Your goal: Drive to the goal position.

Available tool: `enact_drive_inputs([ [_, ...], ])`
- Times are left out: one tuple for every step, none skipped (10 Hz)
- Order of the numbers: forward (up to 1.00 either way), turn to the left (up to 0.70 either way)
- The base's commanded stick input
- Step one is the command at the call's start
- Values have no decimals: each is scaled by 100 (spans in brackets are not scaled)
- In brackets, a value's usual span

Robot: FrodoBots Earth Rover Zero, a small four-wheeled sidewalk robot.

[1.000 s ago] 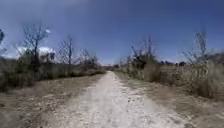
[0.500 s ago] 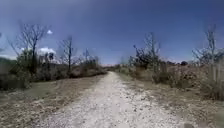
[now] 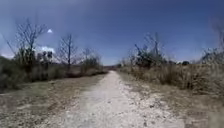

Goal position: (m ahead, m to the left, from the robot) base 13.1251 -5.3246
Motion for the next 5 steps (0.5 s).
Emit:
enact_drive_inputs([
  [70,0],
  [70,0],
  [70,0],
  [70,0],
  [70,0],
])
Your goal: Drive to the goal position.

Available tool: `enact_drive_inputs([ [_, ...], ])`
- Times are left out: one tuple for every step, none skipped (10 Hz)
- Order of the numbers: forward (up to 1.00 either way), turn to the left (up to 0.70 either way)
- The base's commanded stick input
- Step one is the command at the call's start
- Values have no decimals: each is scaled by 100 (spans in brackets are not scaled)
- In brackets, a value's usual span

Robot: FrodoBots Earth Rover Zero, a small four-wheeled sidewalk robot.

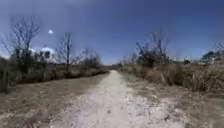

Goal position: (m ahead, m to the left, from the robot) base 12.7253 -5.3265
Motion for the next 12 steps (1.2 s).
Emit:
enact_drive_inputs([
  [70,0],
  [70,0],
  [70,0],
  [70,0],
  [70,0],
  [70,0],
  [70,0],
  [70,0],
  [70,0],
  [70,0],
  [70,0],
  [70,0],
])
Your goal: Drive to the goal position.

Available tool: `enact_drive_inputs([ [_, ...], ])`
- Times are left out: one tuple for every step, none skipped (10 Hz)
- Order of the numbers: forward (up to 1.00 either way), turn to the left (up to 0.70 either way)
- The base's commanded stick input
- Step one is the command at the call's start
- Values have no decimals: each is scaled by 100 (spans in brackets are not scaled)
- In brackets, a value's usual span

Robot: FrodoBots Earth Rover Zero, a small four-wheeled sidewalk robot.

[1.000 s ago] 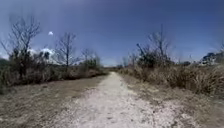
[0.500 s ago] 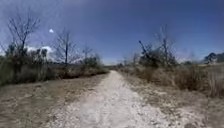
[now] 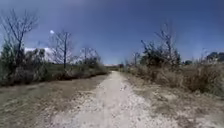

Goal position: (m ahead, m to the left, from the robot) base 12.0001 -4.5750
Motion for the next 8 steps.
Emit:
enact_drive_inputs([
  [70,0],
  [70,0],
  [70,0],
  [70,0],
  [70,0],
  [70,0],
  [70,0],
  [70,0],
])
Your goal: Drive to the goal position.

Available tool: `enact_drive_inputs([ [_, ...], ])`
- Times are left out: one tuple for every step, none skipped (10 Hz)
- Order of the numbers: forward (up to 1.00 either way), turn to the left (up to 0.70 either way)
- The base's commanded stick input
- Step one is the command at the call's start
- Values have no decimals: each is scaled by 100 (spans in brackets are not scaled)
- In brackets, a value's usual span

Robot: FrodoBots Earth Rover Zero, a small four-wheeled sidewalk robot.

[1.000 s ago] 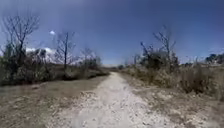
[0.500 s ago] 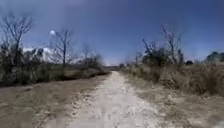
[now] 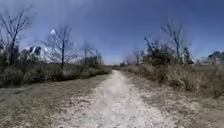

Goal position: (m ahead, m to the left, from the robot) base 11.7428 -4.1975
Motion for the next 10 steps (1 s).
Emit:
enact_drive_inputs([
  [70,0],
  [70,0],
  [70,0],
  [70,0],
  [70,0],
  [70,0],
  [70,0],
  [70,0],
  [70,0],
  [70,0],
])
